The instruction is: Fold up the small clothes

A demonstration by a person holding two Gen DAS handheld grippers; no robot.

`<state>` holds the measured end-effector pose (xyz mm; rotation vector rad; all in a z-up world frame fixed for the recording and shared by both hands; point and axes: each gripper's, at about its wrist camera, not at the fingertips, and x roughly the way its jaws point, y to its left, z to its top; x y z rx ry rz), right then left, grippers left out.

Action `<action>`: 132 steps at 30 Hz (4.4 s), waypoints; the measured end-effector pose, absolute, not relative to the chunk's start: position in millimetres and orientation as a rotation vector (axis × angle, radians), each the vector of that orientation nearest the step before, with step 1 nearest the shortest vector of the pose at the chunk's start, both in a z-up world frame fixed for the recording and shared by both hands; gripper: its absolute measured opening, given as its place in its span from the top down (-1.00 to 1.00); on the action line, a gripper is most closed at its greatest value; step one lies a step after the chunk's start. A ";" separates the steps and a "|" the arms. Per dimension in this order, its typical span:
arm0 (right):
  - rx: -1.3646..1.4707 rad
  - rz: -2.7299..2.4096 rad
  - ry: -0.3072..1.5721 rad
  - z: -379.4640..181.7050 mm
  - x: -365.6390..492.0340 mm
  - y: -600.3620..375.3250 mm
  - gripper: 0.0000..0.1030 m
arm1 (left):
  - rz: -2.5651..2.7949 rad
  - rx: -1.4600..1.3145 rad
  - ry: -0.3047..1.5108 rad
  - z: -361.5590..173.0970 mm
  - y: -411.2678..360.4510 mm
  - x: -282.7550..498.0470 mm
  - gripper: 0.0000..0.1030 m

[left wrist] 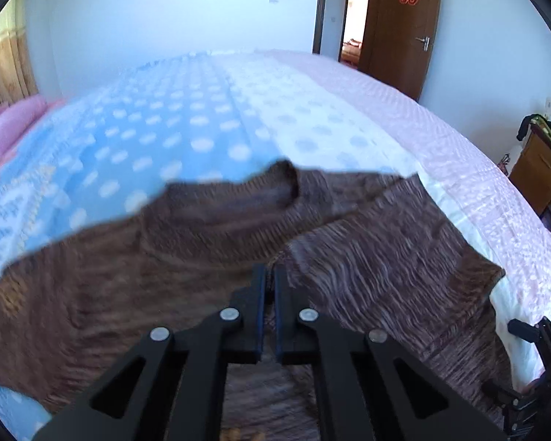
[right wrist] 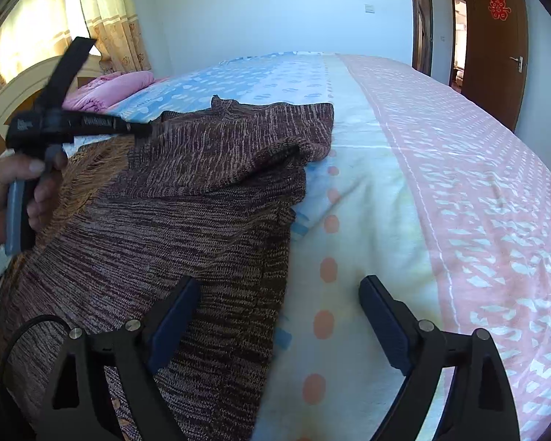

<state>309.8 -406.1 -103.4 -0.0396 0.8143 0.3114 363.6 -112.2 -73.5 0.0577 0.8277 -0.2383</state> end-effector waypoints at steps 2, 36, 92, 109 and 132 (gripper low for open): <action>-0.049 0.309 0.813 -103.7 309.7 -404.6 -0.77 | -0.216 0.097 0.797 -64.3 -109.3 369.2 0.92; 0.092 0.001 0.904 -96.9 402.5 -439.2 -0.80 | -0.012 0.178 0.866 -122.1 -95.4 359.9 -1.00; 0.358 0.377 0.777 -100.5 385.6 -377.2 -0.82 | 0.581 -0.228 0.795 -103.1 258.1 273.5 -0.89; 0.359 0.375 0.774 -98.9 386.8 -378.0 -0.82 | 0.455 -0.288 0.860 -131.7 249.1 297.6 0.47; 0.347 0.366 0.788 -94.2 388.5 -378.2 -0.82 | 0.196 -0.444 0.714 -45.4 210.9 308.7 0.80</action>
